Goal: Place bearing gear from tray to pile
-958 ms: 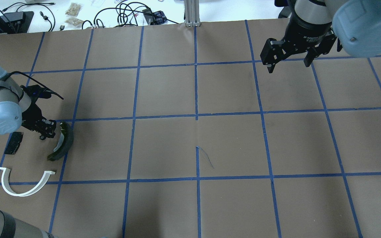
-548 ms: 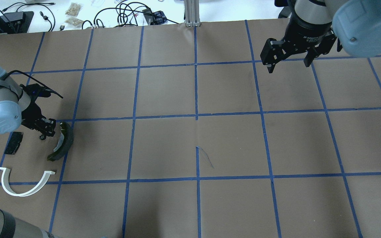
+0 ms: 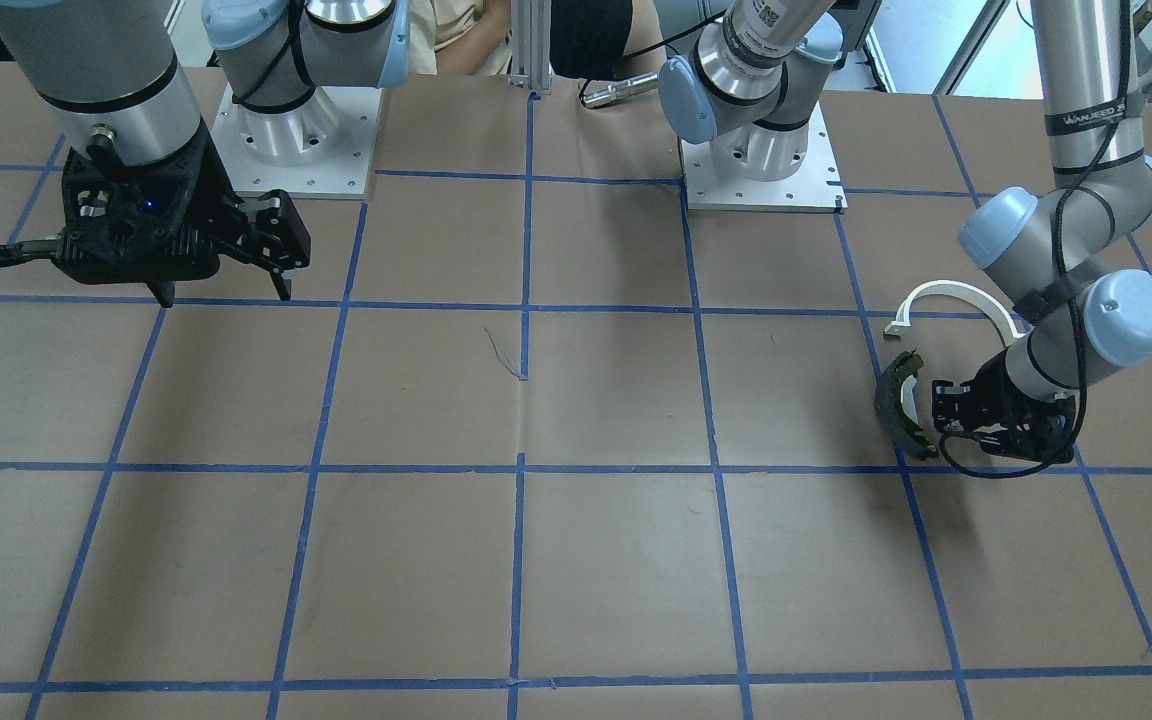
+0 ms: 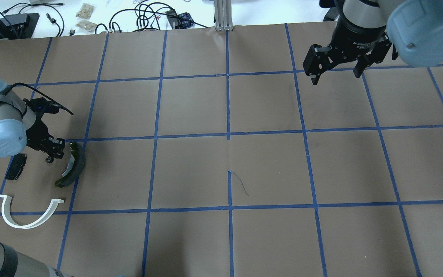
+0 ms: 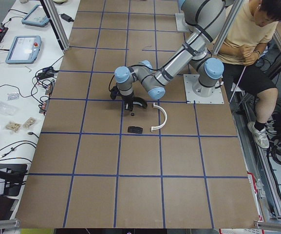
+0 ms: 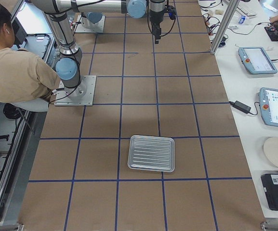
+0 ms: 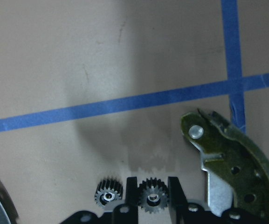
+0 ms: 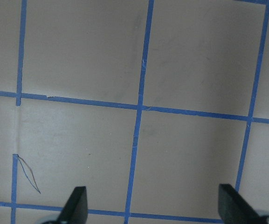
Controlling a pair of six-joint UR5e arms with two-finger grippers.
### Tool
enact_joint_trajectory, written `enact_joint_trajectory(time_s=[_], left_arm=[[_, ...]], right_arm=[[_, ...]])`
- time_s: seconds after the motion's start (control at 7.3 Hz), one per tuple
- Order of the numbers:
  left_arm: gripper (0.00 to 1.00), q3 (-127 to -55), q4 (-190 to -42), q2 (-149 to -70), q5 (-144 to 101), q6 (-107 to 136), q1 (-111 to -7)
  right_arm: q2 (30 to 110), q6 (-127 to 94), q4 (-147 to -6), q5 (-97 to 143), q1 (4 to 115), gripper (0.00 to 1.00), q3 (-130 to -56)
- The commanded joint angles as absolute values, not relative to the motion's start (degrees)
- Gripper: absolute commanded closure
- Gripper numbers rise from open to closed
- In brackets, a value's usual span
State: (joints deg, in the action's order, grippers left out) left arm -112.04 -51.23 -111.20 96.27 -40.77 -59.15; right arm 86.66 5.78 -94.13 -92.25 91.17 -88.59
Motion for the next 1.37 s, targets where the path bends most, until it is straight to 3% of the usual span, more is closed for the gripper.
enact_joint_trajectory(time_s=[0.0, 0.27, 0.55, 0.82, 1.23], left_arm=[[0.00, -111.71, -51.24, -111.01, 97.37, -41.66, -59.15], [0.00, -109.70, -53.25, -107.68, 97.65, -41.48, -60.02], [0.00, -102.78, -66.89, -103.56, 97.12, -40.70, -62.12], [0.00, -95.23, -81.86, -99.77, 96.50, -26.90, -71.93], [0.00, -76.61, -102.98, -99.31, 92.57, 3.86, -88.89]], right_arm=[[86.66, 5.89, -94.13, -92.29, 91.14, 0.00, -88.59], [86.66, 5.54, -94.04, -92.20, 91.14, 0.00, -88.59], [86.66, 5.54, -94.13, -92.20, 91.14, 0.00, -88.51], [86.66, 5.54, -94.13, -92.20, 91.14, 0.00, -88.51], [86.66, 5.54, -94.22, -92.20, 91.14, 0.00, -88.51]])
